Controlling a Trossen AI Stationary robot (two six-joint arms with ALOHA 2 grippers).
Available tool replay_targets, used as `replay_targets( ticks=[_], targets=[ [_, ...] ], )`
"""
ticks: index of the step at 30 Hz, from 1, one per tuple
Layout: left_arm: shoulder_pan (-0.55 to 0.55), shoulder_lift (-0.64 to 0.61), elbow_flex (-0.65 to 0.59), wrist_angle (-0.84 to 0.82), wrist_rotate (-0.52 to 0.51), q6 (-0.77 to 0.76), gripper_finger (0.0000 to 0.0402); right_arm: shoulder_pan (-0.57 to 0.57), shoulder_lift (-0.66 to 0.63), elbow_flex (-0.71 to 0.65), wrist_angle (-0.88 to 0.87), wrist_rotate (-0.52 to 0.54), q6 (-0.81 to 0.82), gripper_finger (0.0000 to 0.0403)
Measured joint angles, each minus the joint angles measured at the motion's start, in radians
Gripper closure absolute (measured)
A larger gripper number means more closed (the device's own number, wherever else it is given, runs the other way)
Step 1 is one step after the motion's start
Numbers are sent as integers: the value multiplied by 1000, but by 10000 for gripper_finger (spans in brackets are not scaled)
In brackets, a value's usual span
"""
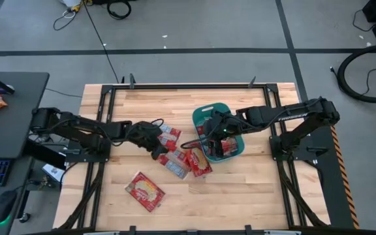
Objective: Sort popcorn bags into baskets
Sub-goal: Put the red popcorn pack into the green bin
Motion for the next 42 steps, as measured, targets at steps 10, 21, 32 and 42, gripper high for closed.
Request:
replay_targets(
  ticks=[10,21,32,42],
  targets=[
    [-13,-15,262,-171,-51,259,397,-8,0,0,91,-45,2,154],
    [-15,-14,496,-358,-56,479,396,-45,0,0,152,-84,-21,160],
    [-44,-14,552,-344,-249,627,396,-47,0,0,170,-142,-32,217],
    [-57,-14,551,-316,-307,622,378,-47,0,0,153,-123,-48,348]
  ],
)
